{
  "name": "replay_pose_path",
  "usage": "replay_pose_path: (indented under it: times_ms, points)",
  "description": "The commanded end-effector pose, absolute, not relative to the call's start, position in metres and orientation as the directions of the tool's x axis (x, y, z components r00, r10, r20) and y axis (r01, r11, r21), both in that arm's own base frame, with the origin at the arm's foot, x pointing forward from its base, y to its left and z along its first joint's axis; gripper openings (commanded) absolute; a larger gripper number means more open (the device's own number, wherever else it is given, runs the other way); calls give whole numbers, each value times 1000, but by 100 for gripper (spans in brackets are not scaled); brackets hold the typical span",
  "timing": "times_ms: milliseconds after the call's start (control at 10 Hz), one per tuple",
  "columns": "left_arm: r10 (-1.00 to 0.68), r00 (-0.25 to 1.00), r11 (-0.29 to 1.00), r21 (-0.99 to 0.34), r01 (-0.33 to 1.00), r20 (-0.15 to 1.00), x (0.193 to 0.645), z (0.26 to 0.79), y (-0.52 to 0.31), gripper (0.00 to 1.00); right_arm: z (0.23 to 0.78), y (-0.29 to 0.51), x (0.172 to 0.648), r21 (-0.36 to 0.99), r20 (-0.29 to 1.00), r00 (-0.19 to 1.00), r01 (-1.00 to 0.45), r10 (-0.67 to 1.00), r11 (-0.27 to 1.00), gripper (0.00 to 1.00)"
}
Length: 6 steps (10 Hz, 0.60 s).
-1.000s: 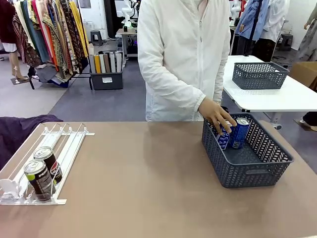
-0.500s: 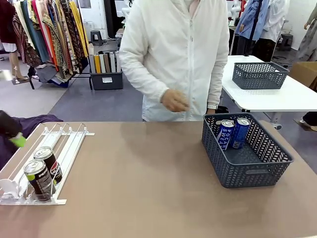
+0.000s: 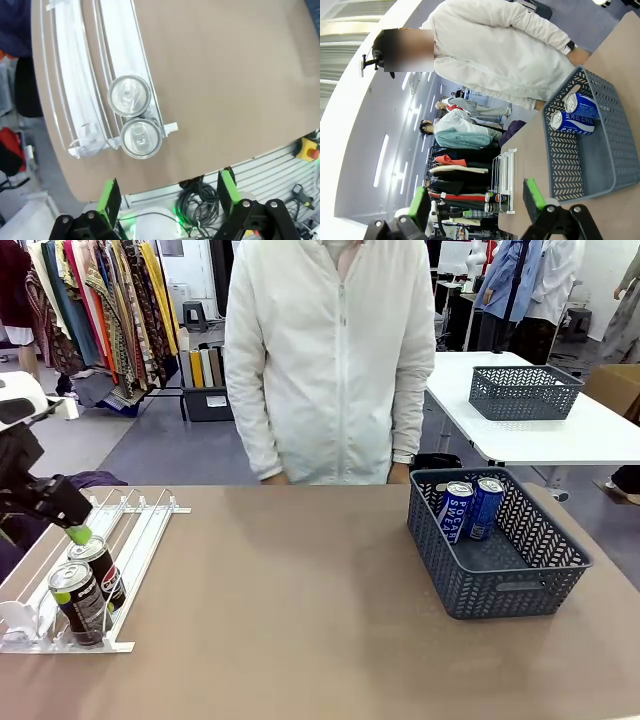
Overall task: Retrieve and store the cans from the dispenser.
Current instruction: Pick up one can from the Automatic Can Dispenser and place it in the middle of the table.
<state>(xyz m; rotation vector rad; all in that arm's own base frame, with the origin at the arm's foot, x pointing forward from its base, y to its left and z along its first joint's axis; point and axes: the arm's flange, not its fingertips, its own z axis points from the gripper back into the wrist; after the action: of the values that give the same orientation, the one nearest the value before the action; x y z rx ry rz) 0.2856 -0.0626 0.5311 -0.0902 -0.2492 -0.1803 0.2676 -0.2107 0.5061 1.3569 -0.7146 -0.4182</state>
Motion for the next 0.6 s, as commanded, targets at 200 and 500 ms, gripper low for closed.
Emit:
replay_pose_path:
  times_ms: [200,500]
  points:
    - [-68,975,998,-1,69,214,302,490,-64,100,509,-209,271,972,233,712,-154,-662,177,100]
    - [3,986,1000,3,-3,166,308,452,-58,100,509,-209,271,972,233,712,-154,-662,177,100]
